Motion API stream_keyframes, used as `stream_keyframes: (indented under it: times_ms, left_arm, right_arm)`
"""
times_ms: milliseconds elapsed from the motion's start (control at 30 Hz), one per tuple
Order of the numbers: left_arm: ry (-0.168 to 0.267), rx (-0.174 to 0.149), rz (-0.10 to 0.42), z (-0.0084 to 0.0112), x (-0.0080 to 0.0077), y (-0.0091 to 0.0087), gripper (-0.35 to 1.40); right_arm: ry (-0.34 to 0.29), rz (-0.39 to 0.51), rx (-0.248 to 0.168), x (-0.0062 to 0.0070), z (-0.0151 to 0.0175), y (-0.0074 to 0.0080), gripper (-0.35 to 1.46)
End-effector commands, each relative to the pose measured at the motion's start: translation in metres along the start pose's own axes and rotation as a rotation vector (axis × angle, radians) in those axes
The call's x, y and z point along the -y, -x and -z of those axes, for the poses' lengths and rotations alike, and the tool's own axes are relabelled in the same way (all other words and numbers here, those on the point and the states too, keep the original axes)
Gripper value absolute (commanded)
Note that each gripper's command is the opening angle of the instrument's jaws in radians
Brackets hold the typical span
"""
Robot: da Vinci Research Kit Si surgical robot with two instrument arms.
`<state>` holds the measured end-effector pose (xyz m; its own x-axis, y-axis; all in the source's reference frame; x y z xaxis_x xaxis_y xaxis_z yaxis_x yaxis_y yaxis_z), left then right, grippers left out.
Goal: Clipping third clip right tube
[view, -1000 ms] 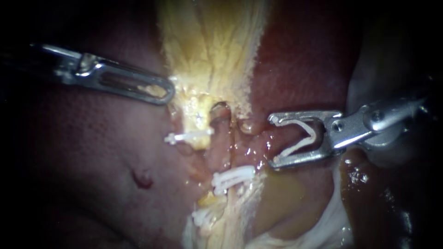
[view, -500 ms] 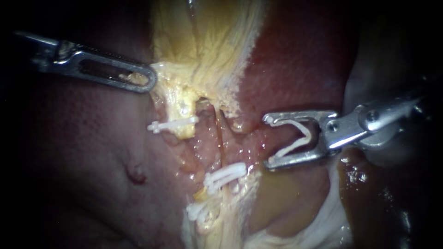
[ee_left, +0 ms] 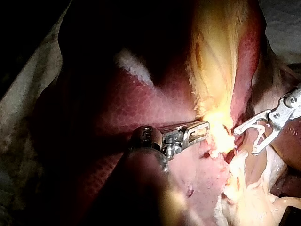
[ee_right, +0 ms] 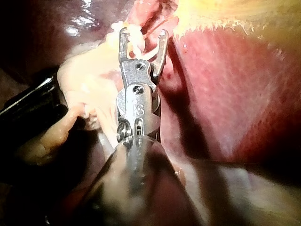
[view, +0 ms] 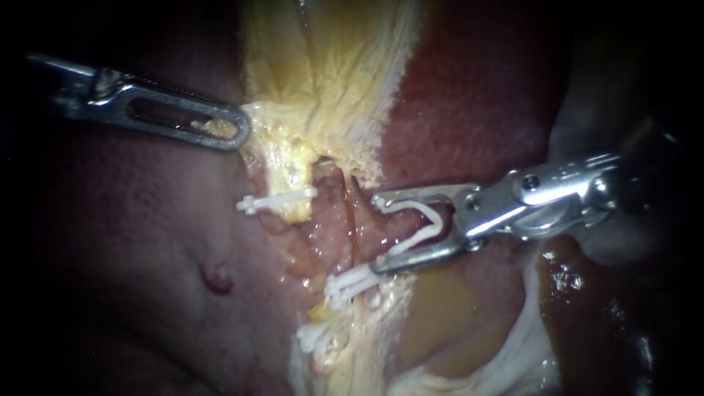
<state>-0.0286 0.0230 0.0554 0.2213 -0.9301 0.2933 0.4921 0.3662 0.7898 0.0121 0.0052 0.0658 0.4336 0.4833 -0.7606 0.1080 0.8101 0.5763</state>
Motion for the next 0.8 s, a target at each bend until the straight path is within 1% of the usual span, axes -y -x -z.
stream_keyframes:
  times_ms: [33, 200, 300, 500, 633, 700, 800]
  left_arm:
    - [0.0, 0.0, 0.0, 0.0, 0.0, 0.0, -0.35]
    - [0.0, 0.0, 0.0, 0.0, 0.0001, 0.0, -0.35]
    - [0.0, 0.0, 0.0, 0.0, 0.0001, -0.0001, -0.35]
    - [0.003, 0.002, 0.0, -0.0001, 0.0001, -0.0001, -0.35]
    - [0.004, 0.003, 0.0, -0.0001, 0.0001, -0.0001, -0.35]
    - [0.004, 0.003, 0.0, -0.0001, 0.0001, -0.0001, -0.35]
    - [0.004, 0.003, 0.0, -0.0002, 0.0001, -0.0001, -0.35]
  right_arm:
    - [0.001, -0.011, 0.0, -0.0004, -0.0003, 0.0002, 0.5]
    - [0.006, -0.047, -0.003, -0.002, -0.0009, 0.0009, 0.49]
    - [0.008, -0.058, -0.004, -0.0027, -0.001, 0.0013, 0.49]
    - [0.012, -0.074, -0.017, -0.0034, -0.0019, 0.0015, 0.49]
    - [0.01, -0.09, -0.045, -0.0037, -0.003, 0.0012, 0.49]
    - [-0.002, -0.099, -0.061, -0.0038, -0.0034, 0.001, 0.49]
    - [-0.019, -0.124, -0.098, -0.0039, -0.0037, 0.0009, 0.49]
